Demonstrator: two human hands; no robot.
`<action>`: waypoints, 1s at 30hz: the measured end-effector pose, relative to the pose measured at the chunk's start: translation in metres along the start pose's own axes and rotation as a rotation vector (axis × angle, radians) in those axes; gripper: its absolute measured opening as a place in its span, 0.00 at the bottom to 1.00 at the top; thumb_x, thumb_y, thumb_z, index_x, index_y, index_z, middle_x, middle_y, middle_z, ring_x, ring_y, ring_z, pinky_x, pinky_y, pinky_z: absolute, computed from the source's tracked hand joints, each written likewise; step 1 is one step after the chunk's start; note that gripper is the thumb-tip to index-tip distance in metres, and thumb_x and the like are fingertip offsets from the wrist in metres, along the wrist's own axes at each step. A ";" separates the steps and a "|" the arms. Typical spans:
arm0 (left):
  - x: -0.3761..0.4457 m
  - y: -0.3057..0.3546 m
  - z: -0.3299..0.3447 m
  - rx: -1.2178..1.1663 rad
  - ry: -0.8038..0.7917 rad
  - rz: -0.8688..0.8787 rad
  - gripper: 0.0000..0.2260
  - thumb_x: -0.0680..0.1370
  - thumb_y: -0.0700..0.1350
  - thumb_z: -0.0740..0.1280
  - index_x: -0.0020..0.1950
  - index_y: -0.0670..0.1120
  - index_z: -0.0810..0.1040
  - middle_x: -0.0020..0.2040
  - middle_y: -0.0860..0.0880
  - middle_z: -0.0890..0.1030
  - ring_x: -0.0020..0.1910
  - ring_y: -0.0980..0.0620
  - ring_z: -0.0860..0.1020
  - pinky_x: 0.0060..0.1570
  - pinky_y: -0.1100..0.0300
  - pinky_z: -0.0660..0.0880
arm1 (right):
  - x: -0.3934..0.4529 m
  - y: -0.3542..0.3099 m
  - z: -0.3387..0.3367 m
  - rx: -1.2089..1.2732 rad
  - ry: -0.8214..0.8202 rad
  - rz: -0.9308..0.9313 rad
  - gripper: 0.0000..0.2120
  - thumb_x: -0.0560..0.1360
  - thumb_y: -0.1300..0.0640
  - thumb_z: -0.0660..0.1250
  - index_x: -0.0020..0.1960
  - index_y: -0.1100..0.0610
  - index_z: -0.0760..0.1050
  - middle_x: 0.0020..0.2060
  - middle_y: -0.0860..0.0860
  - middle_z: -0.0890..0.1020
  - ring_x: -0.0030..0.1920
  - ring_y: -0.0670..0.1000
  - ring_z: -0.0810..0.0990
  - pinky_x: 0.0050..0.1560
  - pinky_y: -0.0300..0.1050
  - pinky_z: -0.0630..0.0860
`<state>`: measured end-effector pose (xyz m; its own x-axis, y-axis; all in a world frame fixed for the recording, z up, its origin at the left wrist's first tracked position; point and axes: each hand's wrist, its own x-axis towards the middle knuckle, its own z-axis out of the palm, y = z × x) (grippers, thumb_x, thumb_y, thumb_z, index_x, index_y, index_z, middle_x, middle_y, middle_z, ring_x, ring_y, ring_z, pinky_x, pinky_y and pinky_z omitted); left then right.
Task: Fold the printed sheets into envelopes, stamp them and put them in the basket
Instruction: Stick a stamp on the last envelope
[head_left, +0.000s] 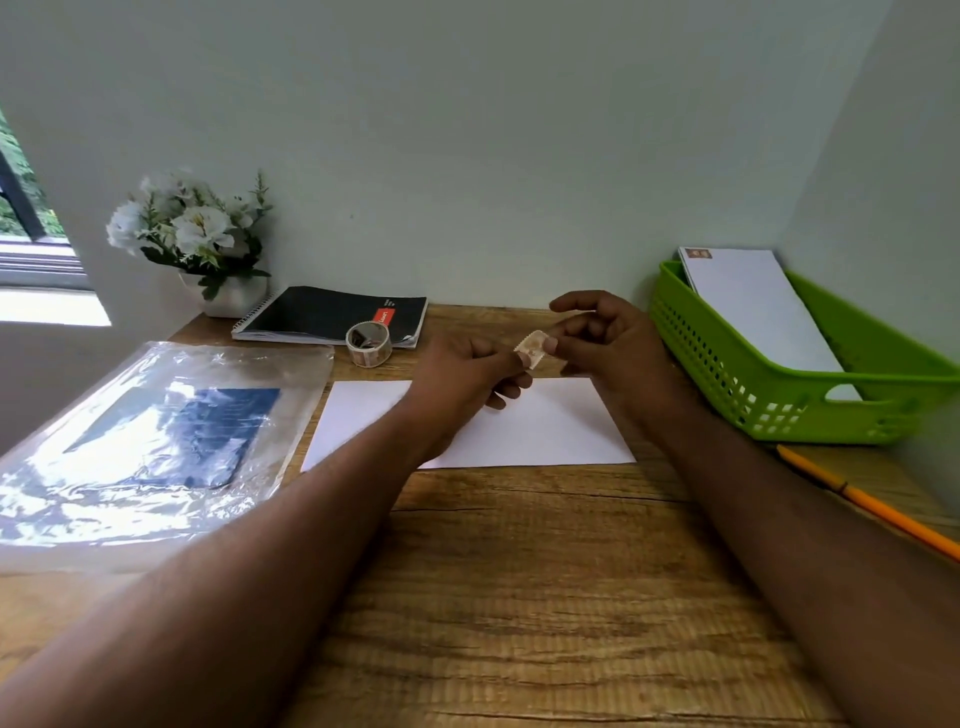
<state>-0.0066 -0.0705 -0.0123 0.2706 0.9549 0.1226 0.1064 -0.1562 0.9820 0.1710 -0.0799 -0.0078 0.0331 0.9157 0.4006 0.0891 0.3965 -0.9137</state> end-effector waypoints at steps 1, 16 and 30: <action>0.000 -0.001 0.001 -0.019 -0.015 -0.012 0.05 0.77 0.42 0.69 0.44 0.42 0.84 0.41 0.44 0.85 0.37 0.51 0.81 0.40 0.56 0.78 | 0.001 0.001 0.000 0.054 0.014 0.022 0.13 0.69 0.70 0.71 0.50 0.58 0.78 0.38 0.55 0.83 0.40 0.52 0.82 0.39 0.46 0.78; 0.000 -0.012 0.026 1.010 -0.266 0.290 0.23 0.76 0.63 0.63 0.65 0.51 0.76 0.66 0.53 0.75 0.66 0.53 0.70 0.62 0.59 0.65 | 0.004 0.008 -0.055 -0.318 -0.050 0.231 0.12 0.69 0.69 0.72 0.51 0.60 0.79 0.38 0.55 0.82 0.33 0.44 0.79 0.30 0.35 0.73; -0.001 -0.015 0.031 1.077 -0.341 0.310 0.29 0.79 0.61 0.60 0.77 0.57 0.56 0.72 0.49 0.67 0.70 0.49 0.64 0.66 0.55 0.63 | 0.004 0.016 -0.053 -0.408 -0.110 0.283 0.14 0.68 0.68 0.73 0.52 0.60 0.78 0.43 0.63 0.83 0.42 0.54 0.83 0.43 0.40 0.79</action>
<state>0.0210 -0.0768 -0.0319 0.6527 0.7464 0.1298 0.7018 -0.6602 0.2676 0.2254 -0.0735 -0.0172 0.0087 0.9938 0.1110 0.4740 0.0937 -0.8755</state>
